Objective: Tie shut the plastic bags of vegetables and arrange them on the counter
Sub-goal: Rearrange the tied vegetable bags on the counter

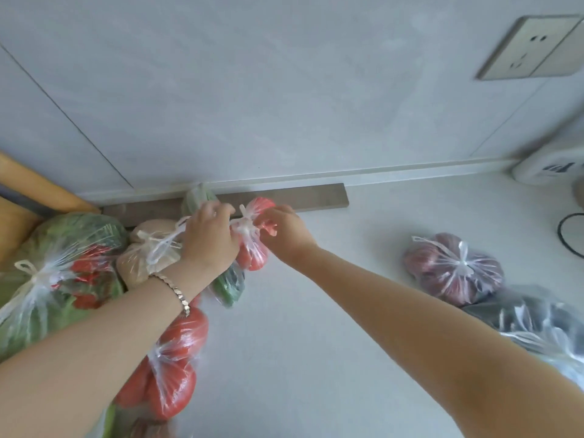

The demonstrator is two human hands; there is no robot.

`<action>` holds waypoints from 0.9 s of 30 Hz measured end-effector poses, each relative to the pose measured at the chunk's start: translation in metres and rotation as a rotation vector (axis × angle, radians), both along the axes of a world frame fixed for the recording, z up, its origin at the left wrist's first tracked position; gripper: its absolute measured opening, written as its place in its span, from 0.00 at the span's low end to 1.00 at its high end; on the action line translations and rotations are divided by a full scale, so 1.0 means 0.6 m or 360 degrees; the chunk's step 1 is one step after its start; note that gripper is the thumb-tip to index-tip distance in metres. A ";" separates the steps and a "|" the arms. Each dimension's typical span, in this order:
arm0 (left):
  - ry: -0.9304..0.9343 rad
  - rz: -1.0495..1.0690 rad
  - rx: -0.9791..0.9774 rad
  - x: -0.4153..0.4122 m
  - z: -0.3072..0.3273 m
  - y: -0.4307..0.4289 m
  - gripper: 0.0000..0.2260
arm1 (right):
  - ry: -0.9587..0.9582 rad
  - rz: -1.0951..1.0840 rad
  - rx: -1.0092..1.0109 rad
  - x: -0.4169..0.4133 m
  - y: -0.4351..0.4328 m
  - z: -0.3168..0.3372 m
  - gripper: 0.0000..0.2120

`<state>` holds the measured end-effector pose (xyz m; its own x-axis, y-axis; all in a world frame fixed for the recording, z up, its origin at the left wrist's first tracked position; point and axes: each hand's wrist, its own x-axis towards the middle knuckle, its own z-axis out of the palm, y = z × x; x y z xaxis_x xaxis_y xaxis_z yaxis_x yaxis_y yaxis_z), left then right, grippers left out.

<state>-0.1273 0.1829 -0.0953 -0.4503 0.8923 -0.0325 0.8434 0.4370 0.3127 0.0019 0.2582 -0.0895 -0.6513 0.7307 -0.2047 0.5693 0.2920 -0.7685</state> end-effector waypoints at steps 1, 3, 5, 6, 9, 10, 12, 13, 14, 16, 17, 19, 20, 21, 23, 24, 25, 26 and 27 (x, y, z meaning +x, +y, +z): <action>0.0007 -0.0077 -0.0031 0.019 0.002 0.009 0.18 | -0.0021 -0.0037 0.0095 0.033 0.011 0.005 0.11; 0.0000 -0.0162 -0.0143 0.057 -0.001 0.026 0.22 | -0.0293 -0.0159 0.0345 0.126 0.049 0.006 0.15; -0.0014 -0.0208 -0.0284 0.083 -0.014 0.039 0.24 | -0.0860 -0.0344 0.0518 0.238 0.094 -0.007 0.22; 0.0022 -0.0236 -0.0375 0.090 -0.024 0.044 0.24 | -0.1180 -0.0433 0.0529 0.292 0.112 -0.013 0.24; 0.0156 -0.0265 -0.0660 0.109 -0.047 0.054 0.27 | -0.1759 -0.0543 0.0292 0.412 0.133 -0.024 0.30; 0.0159 -0.0253 -0.0703 0.113 -0.051 0.055 0.27 | -0.1782 -0.0501 0.0230 0.429 0.133 -0.033 0.32; 0.0169 -0.0234 -0.0764 0.122 -0.055 0.059 0.27 | -0.1723 -0.0410 0.0274 0.444 0.137 -0.051 0.30; 0.0167 -0.0217 -0.0785 0.124 -0.055 0.061 0.26 | -0.1674 -0.0389 0.0347 0.444 0.142 -0.055 0.26; 0.0154 -0.0197 -0.0790 0.125 -0.056 0.065 0.25 | -0.1639 -0.0376 0.0407 0.444 0.148 -0.055 0.23; 0.0122 -0.0162 -0.0740 0.122 -0.056 0.071 0.23 | -0.1568 -0.0358 0.0393 0.441 0.161 -0.050 0.19; 0.0110 -0.0154 -0.0696 0.119 -0.056 0.072 0.22 | -0.1515 -0.0348 0.0336 0.437 0.166 -0.046 0.18; 0.0088 -0.0106 -0.0630 0.110 -0.057 0.070 0.22 | -0.1396 -0.0282 0.0267 0.417 0.169 -0.041 0.16; 0.0077 -0.0073 -0.0612 0.105 -0.057 0.066 0.22 | -0.1339 -0.0242 0.0248 0.400 0.166 -0.041 0.16; 0.0071 -0.0049 -0.0603 0.099 -0.057 0.061 0.21 | -0.1255 -0.0223 0.0230 0.376 0.161 -0.042 0.16; 0.0055 -0.0055 -0.0604 0.088 -0.059 0.050 0.21 | -0.1036 -0.0226 0.0167 0.319 0.143 -0.042 0.14; 0.0029 -0.0073 -0.0606 0.085 -0.060 0.046 0.22 | -0.0939 -0.0244 0.0138 0.289 0.133 -0.039 0.12; 0.0001 -0.0085 -0.0605 0.079 -0.062 0.042 0.24 | -0.0857 -0.0272 0.0093 0.255 0.124 -0.037 0.12; -0.0035 -0.0101 -0.0600 0.073 -0.064 0.039 0.26 | -0.0790 -0.0318 0.0031 0.224 0.116 -0.035 0.12; -0.0075 -0.0116 -0.0594 0.068 -0.065 0.036 0.27 | -0.0721 -0.0370 -0.0048 0.194 0.111 -0.035 0.12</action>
<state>-0.0863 0.2044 -0.1344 -0.3761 0.8448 -0.3806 0.8650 0.4674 0.1826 0.1186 0.3249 -0.1106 -0.3131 0.8351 -0.4523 0.8947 0.0996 -0.4355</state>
